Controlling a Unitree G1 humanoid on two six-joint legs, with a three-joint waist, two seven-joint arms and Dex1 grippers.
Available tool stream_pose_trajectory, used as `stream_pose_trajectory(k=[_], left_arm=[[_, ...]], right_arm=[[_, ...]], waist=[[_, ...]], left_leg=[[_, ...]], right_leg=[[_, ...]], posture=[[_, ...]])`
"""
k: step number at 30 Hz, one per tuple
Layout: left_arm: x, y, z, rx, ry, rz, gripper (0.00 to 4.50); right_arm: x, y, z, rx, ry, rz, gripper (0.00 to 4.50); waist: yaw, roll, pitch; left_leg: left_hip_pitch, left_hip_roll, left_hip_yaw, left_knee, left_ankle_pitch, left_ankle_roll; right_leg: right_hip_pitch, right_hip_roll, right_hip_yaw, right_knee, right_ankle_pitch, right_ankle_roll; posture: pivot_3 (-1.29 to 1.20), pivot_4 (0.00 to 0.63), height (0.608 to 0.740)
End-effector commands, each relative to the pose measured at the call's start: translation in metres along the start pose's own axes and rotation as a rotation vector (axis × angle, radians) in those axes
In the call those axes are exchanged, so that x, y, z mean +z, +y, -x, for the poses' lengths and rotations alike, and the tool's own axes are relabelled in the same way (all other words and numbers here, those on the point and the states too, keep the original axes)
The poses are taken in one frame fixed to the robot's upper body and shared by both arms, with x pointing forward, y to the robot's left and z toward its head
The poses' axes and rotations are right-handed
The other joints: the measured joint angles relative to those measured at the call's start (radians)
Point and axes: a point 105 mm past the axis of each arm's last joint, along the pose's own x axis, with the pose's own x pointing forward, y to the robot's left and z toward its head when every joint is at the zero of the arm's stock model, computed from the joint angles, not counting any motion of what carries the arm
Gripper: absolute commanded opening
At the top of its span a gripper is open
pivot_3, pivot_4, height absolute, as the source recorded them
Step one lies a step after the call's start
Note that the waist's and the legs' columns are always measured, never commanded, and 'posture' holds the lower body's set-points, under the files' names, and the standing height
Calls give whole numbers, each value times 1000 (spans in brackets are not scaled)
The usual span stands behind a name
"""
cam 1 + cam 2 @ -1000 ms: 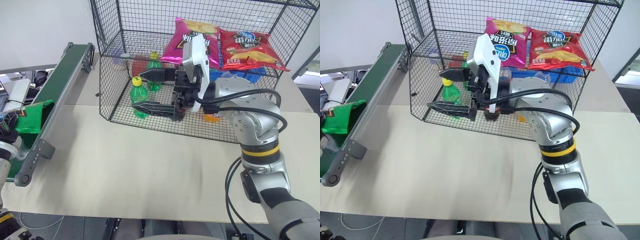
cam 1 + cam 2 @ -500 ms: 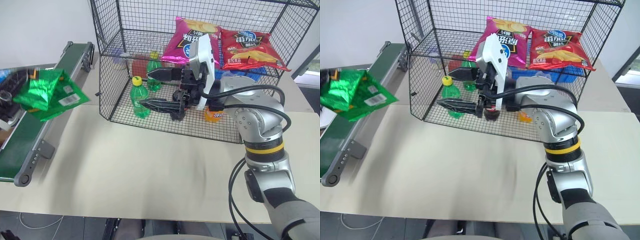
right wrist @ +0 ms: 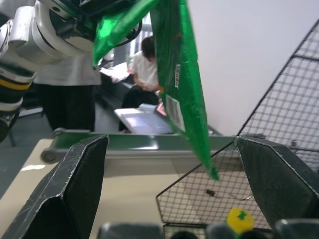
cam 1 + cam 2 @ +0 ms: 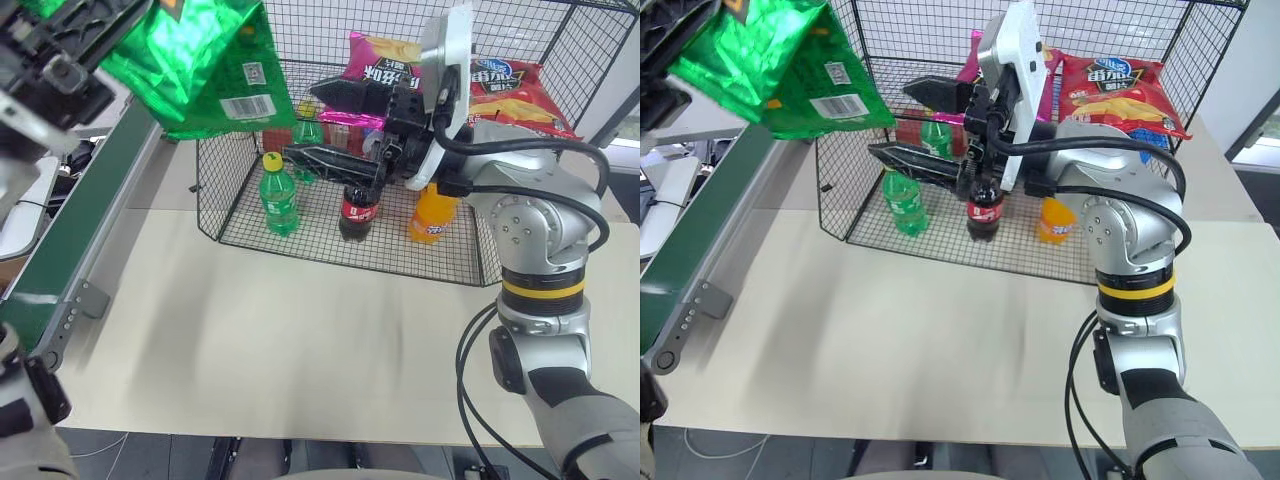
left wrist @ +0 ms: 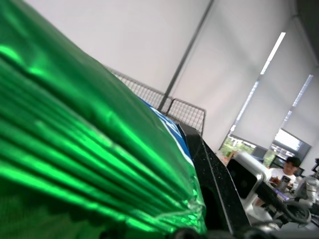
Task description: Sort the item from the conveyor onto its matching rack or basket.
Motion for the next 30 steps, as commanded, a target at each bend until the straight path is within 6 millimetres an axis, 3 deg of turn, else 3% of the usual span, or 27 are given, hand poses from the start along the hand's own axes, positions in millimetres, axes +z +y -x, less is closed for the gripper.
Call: stream_pose_trajectory(k=[1, 11, 18, 26, 30], left_arm=[[6, 13, -16, -10, -48, -55, 63], [-12, 34, -67, -116, -93, -91, 63], [0, 48, -86, -137, -168, -156, 63], [-11, 64, -86, -118, -148, -154, 63], [-36, 83, -71, -27, -97, -77, 63]], right_arm=[[25, 0, 3, -44, -53, 83, 4500], [44, -14, 8, -253, -104, 155, 4500], [43, -15, 12, -307, -93, 160, 4500], [43, -18, 12, -329, -79, 168, 4500], [43, -16, 12, -329, -73, 171, 4500]], waist=[[3, 0, 0], [21, 0, 0], [19, 0, 0], [19, 0, 0], [14, 0, 0]], left_leg=[[0, 0, 0, 0, 1, -1], [-2, -1, 1, 0, 1, -2], [-2, -1, 1, -1, 1, -1], [-3, -1, 1, -1, 1, -1], [-2, -1, 2, -1, 1, 0]], right_leg=[[0, 1, 0, 0, 0, 0], [-2, 1, 0, -1, 0, 0], [-2, 2, 0, -1, 0, 0], [-2, 2, 0, 0, 0, 0], [-2, 1, 1, 1, 0, 0]], posture=[[0, 150, 740], [0, 150, 740], [0, 150, 740], [0, 150, 740], [0, 150, 740]])
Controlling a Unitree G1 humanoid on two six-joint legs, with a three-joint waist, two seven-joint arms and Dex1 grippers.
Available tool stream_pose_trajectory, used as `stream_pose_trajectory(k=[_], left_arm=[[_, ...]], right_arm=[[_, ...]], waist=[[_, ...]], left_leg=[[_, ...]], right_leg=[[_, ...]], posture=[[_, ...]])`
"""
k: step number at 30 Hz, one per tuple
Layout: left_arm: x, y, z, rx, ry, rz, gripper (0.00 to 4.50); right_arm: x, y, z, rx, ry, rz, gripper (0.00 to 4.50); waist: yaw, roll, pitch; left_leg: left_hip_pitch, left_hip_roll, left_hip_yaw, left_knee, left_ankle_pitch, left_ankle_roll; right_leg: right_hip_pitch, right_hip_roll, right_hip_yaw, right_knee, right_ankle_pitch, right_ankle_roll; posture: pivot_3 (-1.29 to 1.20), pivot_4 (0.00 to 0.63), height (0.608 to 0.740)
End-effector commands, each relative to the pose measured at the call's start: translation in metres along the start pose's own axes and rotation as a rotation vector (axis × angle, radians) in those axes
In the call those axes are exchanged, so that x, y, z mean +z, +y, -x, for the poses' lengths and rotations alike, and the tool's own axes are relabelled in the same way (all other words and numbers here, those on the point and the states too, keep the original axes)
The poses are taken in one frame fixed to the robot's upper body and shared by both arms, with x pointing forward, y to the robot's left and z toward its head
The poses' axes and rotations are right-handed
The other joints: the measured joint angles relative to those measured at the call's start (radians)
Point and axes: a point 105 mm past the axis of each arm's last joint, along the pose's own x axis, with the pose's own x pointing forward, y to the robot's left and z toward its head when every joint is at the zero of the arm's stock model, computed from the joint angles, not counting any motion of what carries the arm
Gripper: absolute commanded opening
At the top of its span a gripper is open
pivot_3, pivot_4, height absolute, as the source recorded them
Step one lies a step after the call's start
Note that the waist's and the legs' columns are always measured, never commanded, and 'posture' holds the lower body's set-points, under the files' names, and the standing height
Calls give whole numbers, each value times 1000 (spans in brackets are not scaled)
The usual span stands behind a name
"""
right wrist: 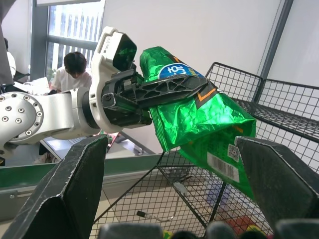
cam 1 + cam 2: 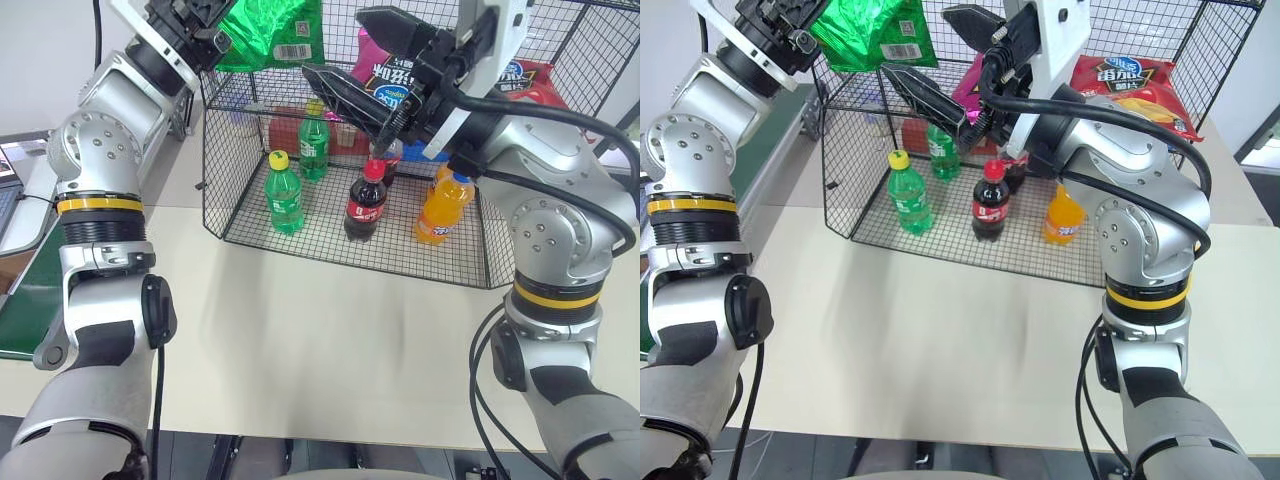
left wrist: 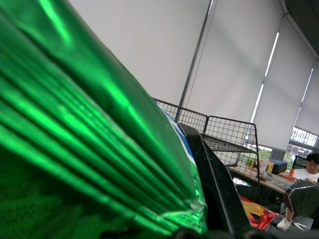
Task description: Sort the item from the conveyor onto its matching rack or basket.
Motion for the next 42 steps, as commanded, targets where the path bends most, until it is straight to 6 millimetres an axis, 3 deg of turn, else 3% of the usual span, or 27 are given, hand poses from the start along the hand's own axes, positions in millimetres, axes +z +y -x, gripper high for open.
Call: stream_pose_trajectory(k=[1, 8, 18, 28, 34, 42], left_arm=[[-8, 7, 16, 63, 11, 23, 63], [-23, 10, 46, 199, 2, 93, 63], [-43, 18, 49, 412, -53, 283, 63], [-54, 24, 32, 535, -113, 511, 63], [-55, 22, 13, 519, -143, 605, 63], [-64, 26, 2, 568, -192, 773, 63]], right_arm=[[15, 1, 3, -8, -34, 45, 4500], [14, 7, 4, 13, -21, 39, 4500], [12, 8, 2, 29, -15, 29, 4500], [7, 8, 3, 21, 18, 63, 4500], [4, 6, 4, 8, 35, 79, 4500], [5, 3, 5, -6, 36, 87, 4500]], waist=[[-2, 0, 0], [-1, 0, 0], [4, 0, 0], [7, 0, 0], [8, 0, 0], [8, 0, 0]], left_leg=[[0, 0, 0, 0, 0, 0], [-2, 2, -2, 1, 0, 0], [-1, 1, -2, 1, 0, 0], [-1, 1, -2, 1, 0, 0], [-1, -1, -2, 1, 0, -1], [-1, -1, -1, 1, 0, -1]], right_leg=[[0, -1, 0, 0, 0, 0], [-1, -2, 0, 1, 0, 0], [0, -3, 0, 1, 0, 0], [0, -2, 0, 1, 0, 0], [1, 0, 0, 0, 0, 0], [1, 0, 0, -1, 0, 0]], posture=[[0, 150, 740], [0, 150, 740], [0, 150, 740], [0, 150, 740], [0, 150, 740], [0, 150, 740]])
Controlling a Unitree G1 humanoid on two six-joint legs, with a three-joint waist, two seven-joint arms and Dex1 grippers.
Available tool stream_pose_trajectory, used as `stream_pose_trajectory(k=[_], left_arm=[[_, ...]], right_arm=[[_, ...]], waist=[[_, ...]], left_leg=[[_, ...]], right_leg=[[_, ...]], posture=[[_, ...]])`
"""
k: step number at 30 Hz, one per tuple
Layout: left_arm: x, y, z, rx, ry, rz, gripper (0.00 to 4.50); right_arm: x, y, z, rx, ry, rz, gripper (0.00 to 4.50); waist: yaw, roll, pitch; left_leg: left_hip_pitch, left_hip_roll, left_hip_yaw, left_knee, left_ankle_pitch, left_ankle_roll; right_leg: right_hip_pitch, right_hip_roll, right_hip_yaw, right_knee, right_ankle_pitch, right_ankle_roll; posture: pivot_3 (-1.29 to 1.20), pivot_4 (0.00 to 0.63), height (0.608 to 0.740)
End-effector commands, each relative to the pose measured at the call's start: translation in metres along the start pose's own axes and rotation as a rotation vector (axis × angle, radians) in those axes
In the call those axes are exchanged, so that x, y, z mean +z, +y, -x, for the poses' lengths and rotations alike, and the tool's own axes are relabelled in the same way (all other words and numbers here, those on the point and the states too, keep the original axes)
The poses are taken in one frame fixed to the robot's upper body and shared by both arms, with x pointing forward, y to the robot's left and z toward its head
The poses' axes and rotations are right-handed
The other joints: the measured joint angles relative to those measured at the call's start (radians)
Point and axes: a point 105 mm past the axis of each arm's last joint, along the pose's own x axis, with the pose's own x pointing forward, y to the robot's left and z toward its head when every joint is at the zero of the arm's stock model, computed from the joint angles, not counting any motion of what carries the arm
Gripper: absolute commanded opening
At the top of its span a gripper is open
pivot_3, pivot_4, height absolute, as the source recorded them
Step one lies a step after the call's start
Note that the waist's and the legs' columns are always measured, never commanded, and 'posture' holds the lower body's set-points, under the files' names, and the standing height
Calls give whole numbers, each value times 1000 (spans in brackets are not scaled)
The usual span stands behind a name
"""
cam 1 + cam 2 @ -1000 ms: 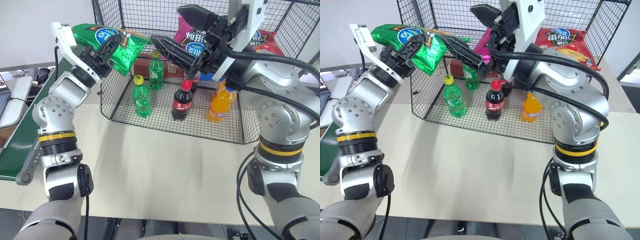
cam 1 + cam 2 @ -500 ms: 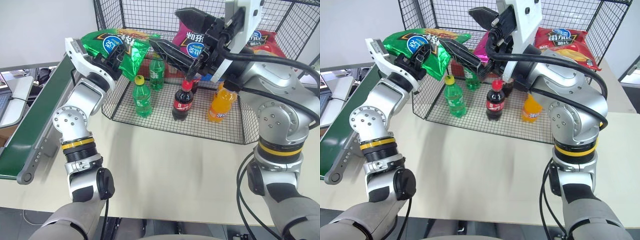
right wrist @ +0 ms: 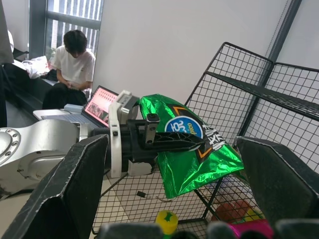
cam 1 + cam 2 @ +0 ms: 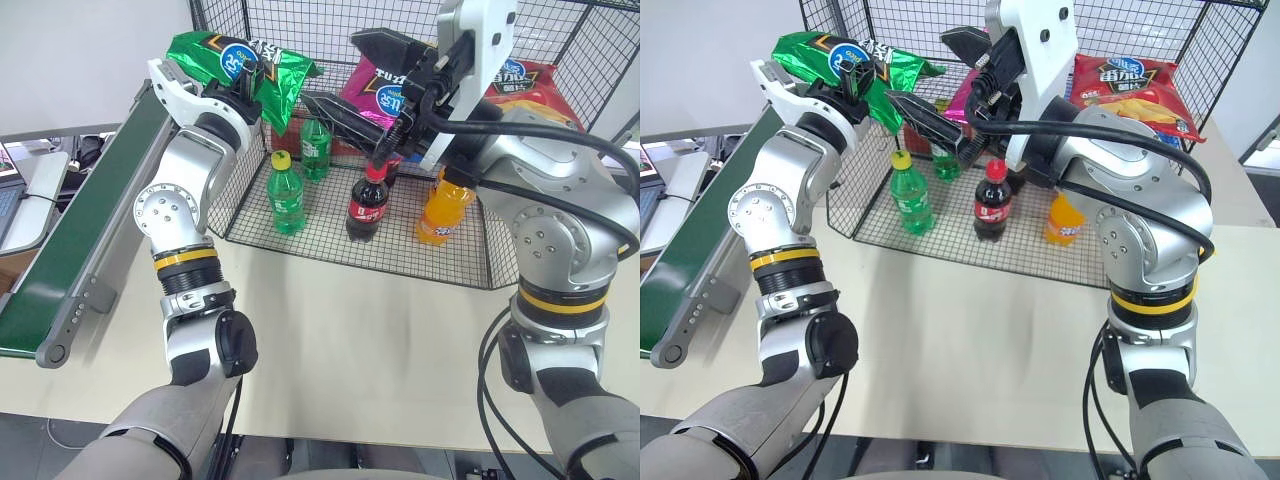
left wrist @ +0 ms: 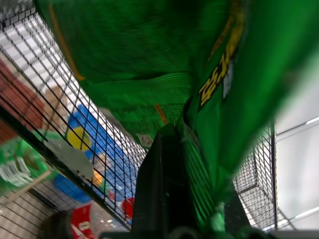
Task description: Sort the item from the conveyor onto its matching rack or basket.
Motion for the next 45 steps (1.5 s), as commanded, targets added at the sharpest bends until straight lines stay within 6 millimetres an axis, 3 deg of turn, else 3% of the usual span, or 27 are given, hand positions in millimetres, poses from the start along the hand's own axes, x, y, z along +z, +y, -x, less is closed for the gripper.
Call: stream_pose_trajectory(k=[1, 10, 14, 23, 27, 34, 36, 45], left_arm=[[-1, -16, -4, -31, -11, 66, 63], [-9, -19, -6, -23, 3, 163, 63], [-23, -23, -6, -28, 88, 133, 63], [-27, -29, -4, -46, 127, 153, 63], [-21, -24, -5, -23, 109, 170, 63], [17, -12, -7, 50, -81, 293, 63], [18, -12, -7, 42, -90, 299, 63], [-8, -24, -9, 5, 40, 315, 63]], right_arm=[[14, -3, 4, -20, -39, 45, 4500], [14, -5, 5, -30, -34, 50, 4500], [14, -6, 6, -35, -34, 50, 4500], [15, -6, 7, -40, -35, 49, 4500], [15, -7, 7, -40, -35, 49, 4500], [14, -7, 7, -44, -34, 49, 4500], [14, -7, 7, -44, -34, 49, 4500], [14, -7, 8, -47, -34, 49, 4500]], waist=[[1, 0, 0], [1, 0, 0], [2, 0, 0], [3, 0, 0], [3, 0, 0], [2, 0, 0], [2, 0, 0], [3, 0, 0]], left_leg=[[0, 0, 0, 0, 0, 0], [0, 0, 0, 0, 1, -1], [0, -1, 0, 0, 1, -1], [0, -1, 0, 0, 2, -3], [-1, -1, 0, 0, 2, -4], [0, -1, 0, 0, 2, -4], [0, -1, 0, 0, 2, -4], [0, -1, 0, 0, 2, -4]], right_leg=[[0, 0, 0, 0, 0, 0], [0, 0, 0, 0, 0, 0], [0, 0, 0, 0, 0, 0], [0, 0, 0, 0, 0, 0], [0, 0, 0, -1, 0, 0], [0, 0, 0, -1, 0, 0], [0, 1, 0, -1, 0, 0], [0, 0, 0, -1, 0, 0]], posture=[[0, 150, 740], [0, 150, 740], [0, 150, 740], [0, 150, 740], [0, 150, 740], [0, 150, 740], [0, 150, 740], [0, 150, 740]])
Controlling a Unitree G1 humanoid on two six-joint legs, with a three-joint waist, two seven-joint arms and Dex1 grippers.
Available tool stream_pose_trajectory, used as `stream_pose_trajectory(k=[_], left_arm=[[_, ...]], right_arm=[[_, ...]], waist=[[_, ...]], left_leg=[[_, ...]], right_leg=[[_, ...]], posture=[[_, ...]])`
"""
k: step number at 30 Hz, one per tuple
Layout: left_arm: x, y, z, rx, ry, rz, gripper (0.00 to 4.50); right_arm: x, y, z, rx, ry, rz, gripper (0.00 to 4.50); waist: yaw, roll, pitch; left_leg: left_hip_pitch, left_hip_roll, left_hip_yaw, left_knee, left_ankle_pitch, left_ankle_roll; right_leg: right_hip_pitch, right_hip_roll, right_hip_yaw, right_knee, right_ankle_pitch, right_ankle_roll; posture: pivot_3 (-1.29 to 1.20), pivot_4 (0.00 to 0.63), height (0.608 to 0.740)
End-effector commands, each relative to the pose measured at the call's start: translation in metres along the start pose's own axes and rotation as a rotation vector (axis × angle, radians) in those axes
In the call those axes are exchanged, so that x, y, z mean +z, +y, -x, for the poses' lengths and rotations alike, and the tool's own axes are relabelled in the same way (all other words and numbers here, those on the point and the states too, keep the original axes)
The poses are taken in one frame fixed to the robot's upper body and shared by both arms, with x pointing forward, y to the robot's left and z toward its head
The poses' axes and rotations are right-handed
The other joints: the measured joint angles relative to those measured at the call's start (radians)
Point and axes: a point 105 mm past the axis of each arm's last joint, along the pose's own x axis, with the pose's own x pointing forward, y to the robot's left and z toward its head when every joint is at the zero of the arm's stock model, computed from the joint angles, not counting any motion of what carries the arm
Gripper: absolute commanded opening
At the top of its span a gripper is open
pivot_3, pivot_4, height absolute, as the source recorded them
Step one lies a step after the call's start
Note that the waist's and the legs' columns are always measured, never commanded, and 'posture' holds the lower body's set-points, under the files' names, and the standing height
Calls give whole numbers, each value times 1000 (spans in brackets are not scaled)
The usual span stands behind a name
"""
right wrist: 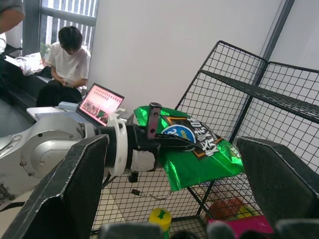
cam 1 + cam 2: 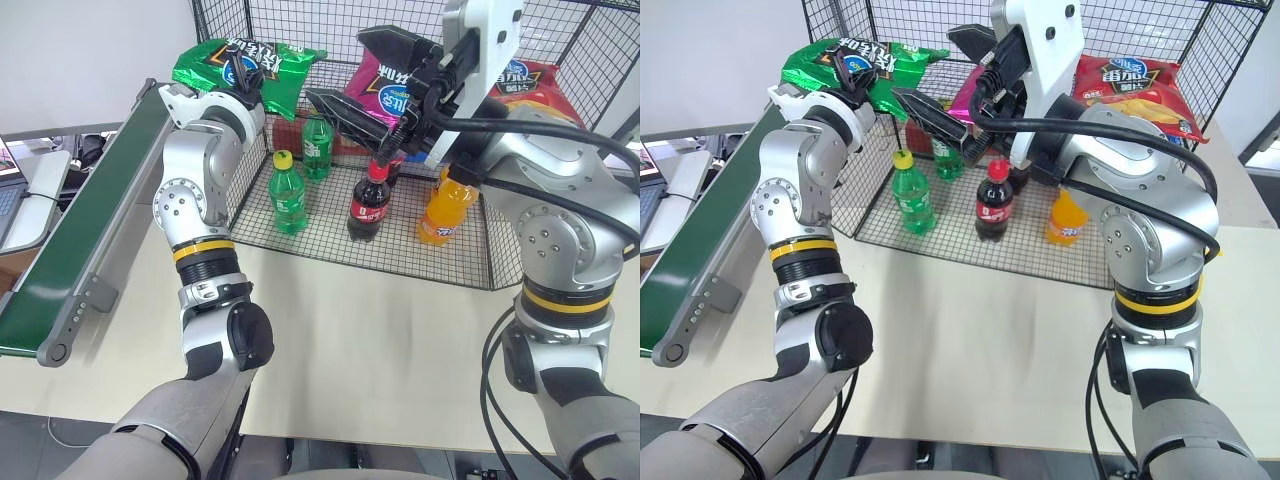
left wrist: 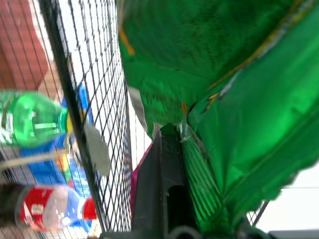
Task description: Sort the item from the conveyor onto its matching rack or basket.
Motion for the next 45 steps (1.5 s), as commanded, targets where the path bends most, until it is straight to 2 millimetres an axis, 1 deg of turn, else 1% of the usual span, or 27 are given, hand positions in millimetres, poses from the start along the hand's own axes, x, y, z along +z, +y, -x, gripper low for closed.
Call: stream_pose_trajectory(k=[1, 5, 9, 10, 15, 17, 21, 23, 27, 33, 38, 39, 41, 45], left_arm=[[-19, -24, 2, -81, 94, -39, 63], [-28, -30, 4, -105, 152, -42, 63], [-44, -37, 6, -141, 222, -60, 63], [-45, -37, 6, -140, 224, -60, 63], [-40, -35, 7, -129, 212, -69, 63], [-33, -31, 5, -110, 183, -74, 63], [-10, -23, 0, -61, 81, -64, 63], [-5, -21, -2, -54, 61, -61, 63], [-8, -23, -3, -60, 71, -71, 63], [-15, -21, -4, -66, 108, -83, 63], [-17, -19, -4, -62, 108, -138, 63], [-16, -19, -4, -67, 102, -137, 440], [-14, -22, -3, -82, 96, -132, 780], [-14, -22, 1, -84, 97, -143, 2349]], right_arm=[[14, -4, 6, -32, -41, 37, 4500], [14, -4, 6, -35, -42, 37, 4500], [15, -4, 6, -36, -45, 37, 4500], [15, -4, 6, -37, -46, 37, 4500], [15, -4, 6, -39, -46, 36, 4500], [15, -4, 6, -40, -46, 35, 4500], [15, -4, 6, -42, -44, 36, 4500], [15, -4, 6, -43, -44, 36, 4500], [14, -4, 7, -42, -43, 36, 4500], [15, -4, 7, -39, -45, 37, 4500], [15, -4, 7, -33, -47, 34, 4500], [15, -4, 7, -33, -46, 35, 4500], [15, -4, 6, -33, -46, 36, 4500], [15, -4, 6, -30, -44, 39, 4500]], waist=[[0, 0, 0], [1, 0, 0], [3, 0, 0], [3, 0, 0], [0, 0, 0], [-2, 0, 0], [-1, 0, 0], [-1, 0, 0], [1, 0, 0], [-1, 0, 0], [0, 0, 0], [0, 0, 0], [0, 0, 0], [0, 0, 0]], left_leg=[[0, 0, 0, 0, 0, 0], [0, 0, 0, 0, 0, 0], [0, 0, 0, 0, 0, -1], [0, 0, 0, 0, 0, -1], [0, 0, 0, 0, 4, -6], [0, 0, 0, 0, 4, -6], [0, 0, 0, 0, 4, -7], [0, 0, 0, 0, 4, -7], [0, 0, 0, 0, 4, -7], [0, 0, 0, -1, 4, -7], [0, 0, 0, -1, 4, -7], [0, 0, 0, -1, 4, -7], [0, 0, 0, -1, 4, -7], [0, 0, 0, -1, 4, -7]], right_leg=[[0, 0, 0, 0, 0, 0], [0, 0, 0, 0, 0, 0], [0, 0, 0, 0, 0, 0], [0, 0, 0, 0, 0, 0], [0, 0, 0, 0, 0, 0], [0, 1, 0, 0, 0, 0], [0, 1, 1, 0, 0, 0], [0, 1, 1, 0, 0, 0], [0, 0, 0, -1, 0, 0], [0, 1, 0, -1, 0, 0], [0, 0, 0, -1, 0, 0], [0, 0, 0, -1, 0, 0], [0, 1, 0, -1, 0, 0], [0, 1, 0, -1, 0, 0]], posture=[[0, 150, 740], [0, 150, 740], [0, 150, 740], [0, 150, 740], [0, 150, 740], [0, 150, 740], [0, 150, 740], [0, 150, 740], [0, 150, 740], [0, 150, 740], [0, 150, 740], [0, 150, 740], [0, 150, 740], [0, 150, 740]])
